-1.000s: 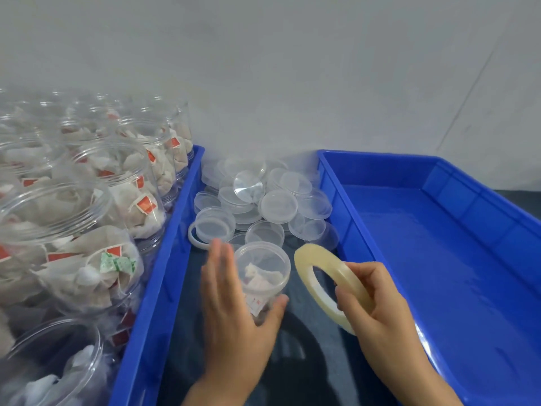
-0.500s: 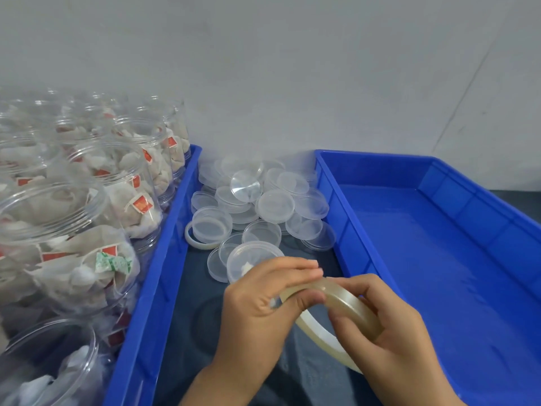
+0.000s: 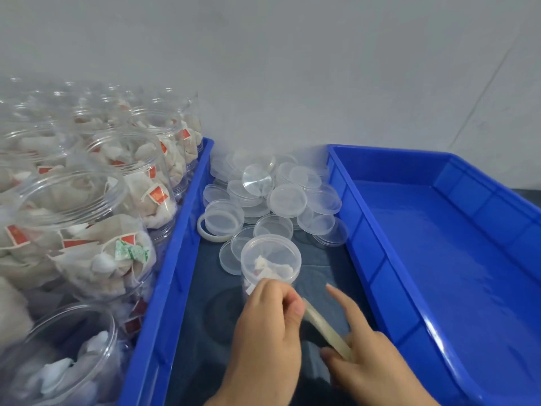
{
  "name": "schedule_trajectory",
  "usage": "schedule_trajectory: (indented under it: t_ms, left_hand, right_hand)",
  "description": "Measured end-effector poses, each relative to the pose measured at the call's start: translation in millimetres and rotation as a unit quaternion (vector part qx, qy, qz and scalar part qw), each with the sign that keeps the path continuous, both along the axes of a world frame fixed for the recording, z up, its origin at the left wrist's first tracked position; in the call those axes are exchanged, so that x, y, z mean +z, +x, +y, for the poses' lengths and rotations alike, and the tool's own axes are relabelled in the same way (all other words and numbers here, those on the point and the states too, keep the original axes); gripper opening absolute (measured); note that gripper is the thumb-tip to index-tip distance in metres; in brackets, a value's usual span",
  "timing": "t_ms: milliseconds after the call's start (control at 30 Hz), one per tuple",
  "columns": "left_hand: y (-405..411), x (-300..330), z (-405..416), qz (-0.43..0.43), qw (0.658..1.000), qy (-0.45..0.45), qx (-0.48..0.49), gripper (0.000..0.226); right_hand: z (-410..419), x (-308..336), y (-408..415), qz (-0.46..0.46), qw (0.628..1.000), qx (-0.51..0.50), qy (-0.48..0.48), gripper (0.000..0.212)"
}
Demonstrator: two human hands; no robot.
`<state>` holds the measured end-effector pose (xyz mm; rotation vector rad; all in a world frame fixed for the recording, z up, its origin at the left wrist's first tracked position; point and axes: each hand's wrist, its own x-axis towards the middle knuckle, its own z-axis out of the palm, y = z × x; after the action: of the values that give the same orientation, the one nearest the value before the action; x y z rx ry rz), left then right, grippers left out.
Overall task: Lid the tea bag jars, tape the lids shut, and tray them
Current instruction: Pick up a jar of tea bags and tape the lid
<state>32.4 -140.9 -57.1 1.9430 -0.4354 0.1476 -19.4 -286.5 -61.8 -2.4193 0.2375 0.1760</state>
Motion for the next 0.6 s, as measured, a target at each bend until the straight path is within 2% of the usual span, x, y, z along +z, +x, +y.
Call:
schedule_trajectory:
  t_ms: [100,133,167,233,300,333,600]
  left_hand:
    - [14,-4,8,0.003,0.996,-0.030,0.080,0.023]
    - [19,-6,11,0.002,0.994,-0.036,0.099,0.021]
    - [21,-9,13,-0.003,0.993,-0.042,0.110,0.018]
    - [20,-17,14,-0.014,0.990,-0.059,0.126,0.014]
    - [17,-28,12,-0.007,0.987,-0.083,0.139,0.019]
    - [17,-33,11,0.003,0.985,-0.095,0.143,0.021]
    - [28,-54,7,0.024,0.984,-0.095,0.149,0.011]
  right_hand:
    - [-7,1,-2,-0.011,0.985,0.022,0.172,0.083]
    - [-10,1,-3,-0.041,0.976,0.007,0.212,0.084]
    - [-12,2,-2,-0.075,0.976,-0.013,0.205,0.083]
    - [-17,-1,4,-0.132,0.988,-0.054,0.050,0.072]
    - [-16,-2,12,-0.184,0.971,-0.077,-0.133,0.073]
    - [-14,-3,17,-0.200,0.961,-0.091,-0.167,0.075]
    - [-17,-24,33,-0.238,0.944,-0.121,-0.196,0.068]
